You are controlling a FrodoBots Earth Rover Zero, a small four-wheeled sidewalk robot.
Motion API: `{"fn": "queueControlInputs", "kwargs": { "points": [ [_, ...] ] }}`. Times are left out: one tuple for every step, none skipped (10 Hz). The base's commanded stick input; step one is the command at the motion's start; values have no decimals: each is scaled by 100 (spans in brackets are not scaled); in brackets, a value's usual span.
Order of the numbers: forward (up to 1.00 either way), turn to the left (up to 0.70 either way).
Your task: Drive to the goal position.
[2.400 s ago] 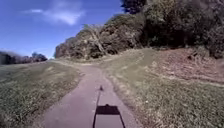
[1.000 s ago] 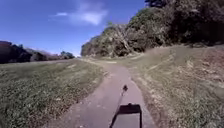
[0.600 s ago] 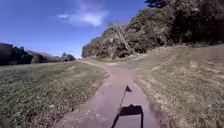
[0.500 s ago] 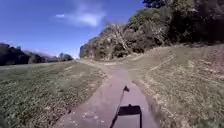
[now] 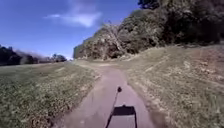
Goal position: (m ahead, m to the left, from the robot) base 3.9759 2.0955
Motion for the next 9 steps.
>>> {"fn": "queueControlInputs", "kwargs": {
  "points": [
    [50, 0],
    [50, 0],
    [50, 0],
    [50, 0],
    [50, 0],
    [50, 0],
    [50, 0],
    [50, 0],
    [50, 0]
  ]
}}
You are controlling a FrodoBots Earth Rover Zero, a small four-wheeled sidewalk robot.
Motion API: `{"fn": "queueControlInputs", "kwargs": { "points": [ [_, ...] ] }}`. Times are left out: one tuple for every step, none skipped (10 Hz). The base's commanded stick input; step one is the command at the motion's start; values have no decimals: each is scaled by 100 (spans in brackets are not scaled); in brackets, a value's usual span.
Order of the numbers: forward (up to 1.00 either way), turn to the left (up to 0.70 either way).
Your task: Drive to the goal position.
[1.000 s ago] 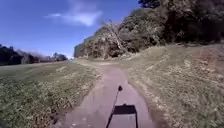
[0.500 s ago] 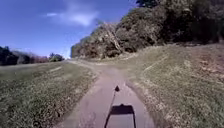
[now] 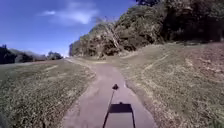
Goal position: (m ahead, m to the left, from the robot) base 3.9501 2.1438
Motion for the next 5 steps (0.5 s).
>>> {"fn": "queueControlInputs", "kwargs": {
  "points": [
    [50, 0],
    [50, 0],
    [50, 0],
    [50, 0],
    [50, 0]
  ]
}}
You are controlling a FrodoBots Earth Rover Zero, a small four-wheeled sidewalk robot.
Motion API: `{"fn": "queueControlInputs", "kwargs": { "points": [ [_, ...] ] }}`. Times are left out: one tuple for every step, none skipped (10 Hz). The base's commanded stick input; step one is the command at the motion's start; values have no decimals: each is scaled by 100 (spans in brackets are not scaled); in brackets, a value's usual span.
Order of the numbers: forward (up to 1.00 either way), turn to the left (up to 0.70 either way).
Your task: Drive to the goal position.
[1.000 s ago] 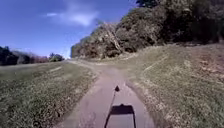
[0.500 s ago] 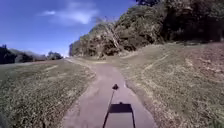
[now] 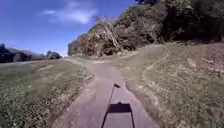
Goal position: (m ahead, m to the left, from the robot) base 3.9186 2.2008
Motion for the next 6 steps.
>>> {"fn": "queueControlInputs", "kwargs": {
  "points": [
    [50, 0],
    [50, 0],
    [50, 0],
    [50, 0],
    [50, 0],
    [50, 0]
  ]
}}
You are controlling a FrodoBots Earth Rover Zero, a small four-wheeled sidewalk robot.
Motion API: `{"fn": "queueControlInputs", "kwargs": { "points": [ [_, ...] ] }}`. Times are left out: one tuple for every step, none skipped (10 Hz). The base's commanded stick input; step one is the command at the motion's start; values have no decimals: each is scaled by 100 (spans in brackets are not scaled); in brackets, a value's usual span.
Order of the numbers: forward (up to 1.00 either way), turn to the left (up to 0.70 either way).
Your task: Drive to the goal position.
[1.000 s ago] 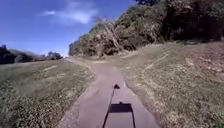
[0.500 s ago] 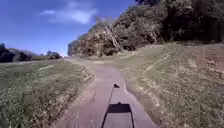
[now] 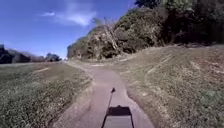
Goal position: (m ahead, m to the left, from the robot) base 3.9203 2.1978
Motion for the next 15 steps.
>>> {"fn": "queueControlInputs", "kwargs": {
  "points": [
    [50, 0],
    [50, 0],
    [50, 0],
    [50, 0],
    [50, 0],
    [50, 0],
    [50, 0],
    [50, 0],
    [50, 0],
    [50, 0],
    [50, 0],
    [50, 0],
    [50, 0],
    [50, 0],
    [50, 0]
  ]
}}
